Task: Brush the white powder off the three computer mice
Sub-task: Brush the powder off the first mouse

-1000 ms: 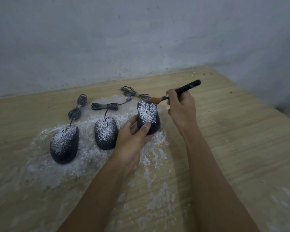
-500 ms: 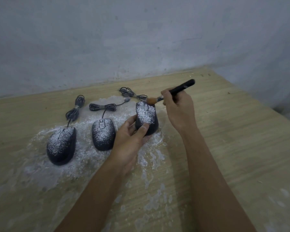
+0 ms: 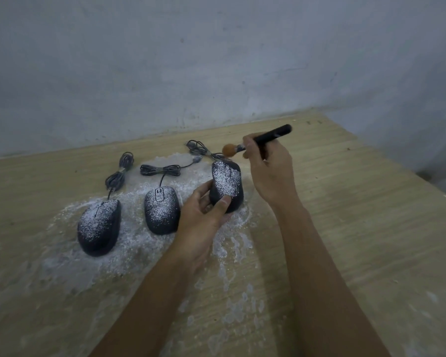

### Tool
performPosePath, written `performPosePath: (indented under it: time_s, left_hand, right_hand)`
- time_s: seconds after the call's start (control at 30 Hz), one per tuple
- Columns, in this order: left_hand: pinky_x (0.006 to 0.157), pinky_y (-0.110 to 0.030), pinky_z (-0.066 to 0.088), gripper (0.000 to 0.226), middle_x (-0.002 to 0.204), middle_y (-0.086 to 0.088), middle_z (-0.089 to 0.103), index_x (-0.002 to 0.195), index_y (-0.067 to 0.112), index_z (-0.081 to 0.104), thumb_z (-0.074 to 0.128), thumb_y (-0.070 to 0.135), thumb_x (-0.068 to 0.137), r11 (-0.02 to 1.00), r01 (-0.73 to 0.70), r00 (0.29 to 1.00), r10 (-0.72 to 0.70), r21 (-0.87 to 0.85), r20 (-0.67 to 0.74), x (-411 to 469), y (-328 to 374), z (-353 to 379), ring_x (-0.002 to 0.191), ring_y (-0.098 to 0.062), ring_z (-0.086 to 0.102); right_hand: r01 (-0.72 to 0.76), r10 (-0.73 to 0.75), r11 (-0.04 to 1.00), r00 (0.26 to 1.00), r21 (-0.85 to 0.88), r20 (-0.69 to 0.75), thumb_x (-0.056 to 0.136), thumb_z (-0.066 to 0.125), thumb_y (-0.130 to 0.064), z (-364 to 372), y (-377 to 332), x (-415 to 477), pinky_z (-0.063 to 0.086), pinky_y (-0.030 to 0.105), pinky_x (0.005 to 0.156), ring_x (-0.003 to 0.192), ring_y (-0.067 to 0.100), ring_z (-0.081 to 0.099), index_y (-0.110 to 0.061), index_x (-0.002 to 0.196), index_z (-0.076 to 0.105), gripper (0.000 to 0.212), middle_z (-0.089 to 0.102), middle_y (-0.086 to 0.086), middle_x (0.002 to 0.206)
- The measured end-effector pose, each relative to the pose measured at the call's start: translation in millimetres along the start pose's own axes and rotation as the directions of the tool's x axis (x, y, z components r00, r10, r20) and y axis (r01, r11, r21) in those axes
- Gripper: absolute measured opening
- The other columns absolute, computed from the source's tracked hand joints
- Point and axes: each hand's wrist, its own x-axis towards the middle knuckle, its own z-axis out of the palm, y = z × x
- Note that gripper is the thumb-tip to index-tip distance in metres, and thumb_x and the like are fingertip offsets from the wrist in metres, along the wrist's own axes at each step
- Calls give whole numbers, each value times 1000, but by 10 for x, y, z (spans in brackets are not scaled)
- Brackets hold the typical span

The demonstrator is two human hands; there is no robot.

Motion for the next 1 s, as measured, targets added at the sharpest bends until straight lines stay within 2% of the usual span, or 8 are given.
performPosePath:
  time_s: [0.13,0.27,0.4,0.53,0.67,0.83,0.93,1.0]
  left_hand:
    - [87,-29,59,47,124,-2,72,138,19,52,64,3,95,1000,-3,1000,3,8,-2,12,-20,-7,112,-19,70]
    - [91,-34,58,44,124,-1,71,133,22,54,65,5,95,1000,1,1000,-1,14,-2,26,-28,-9,113,-19,69]
    - [88,-30,59,40,125,-3,71,128,23,56,64,3,95,1000,12,1000,-12,-25,-4,26,-18,-13,112,-20,70]
    - [90,-34,59,49,127,-6,69,140,15,50,63,2,95,998,17,1000,-18,-58,-13,9,2,0,114,-22,69]
    - [91,-37,59,50,124,-7,71,138,19,50,63,-2,94,994,5,1000,-7,-113,-21,8,4,16,115,-23,69]
    - [80,-30,61,49,122,-9,73,139,18,50,61,-2,95,986,11,1000,-9,-164,13,11,19,-9,110,-24,71]
    - [81,-31,61,48,123,-10,72,139,19,50,59,-2,96,983,19,999,-13,-182,35,16,20,-36,109,-25,72]
    - [86,-34,61,49,125,-10,71,141,19,49,58,0,97,985,22,999,-14,-172,47,28,18,-42,110,-26,71]
  right_hand:
    - [-48,49,999,997,14,-59,104,55,-21,34,15,-40,39,8,55,59,-11,58,-20,97,61,9,67,-19,66]
    - [-97,97,995,995,10,6,103,57,-29,29,27,-5,43,11,59,72,5,65,-26,98,63,9,72,2,84]
    - [-112,111,994,989,-8,-98,104,54,-29,-4,10,-18,41,10,55,63,-6,58,-24,96,62,12,66,-5,77]
    - [-116,115,993,993,-27,-30,102,56,-28,-63,-15,-58,39,8,51,60,-1,60,-28,85,61,17,66,-5,71]
    - [-131,138,990,966,45,-219,102,56,-25,-137,14,-121,35,8,47,52,-8,54,-27,82,59,20,58,-11,65]
    - [-122,124,992,991,32,-53,103,58,-27,-97,17,-156,42,9,58,67,3,64,-27,91,64,14,69,-6,74]
    - [-146,163,983,971,108,-173,101,57,-24,-90,34,-138,36,13,48,51,3,52,-29,81,62,20,60,-4,65]
    - [-142,167,979,969,144,-182,102,57,-26,-114,46,-111,39,11,52,55,-2,55,-25,88,65,16,62,-9,69]
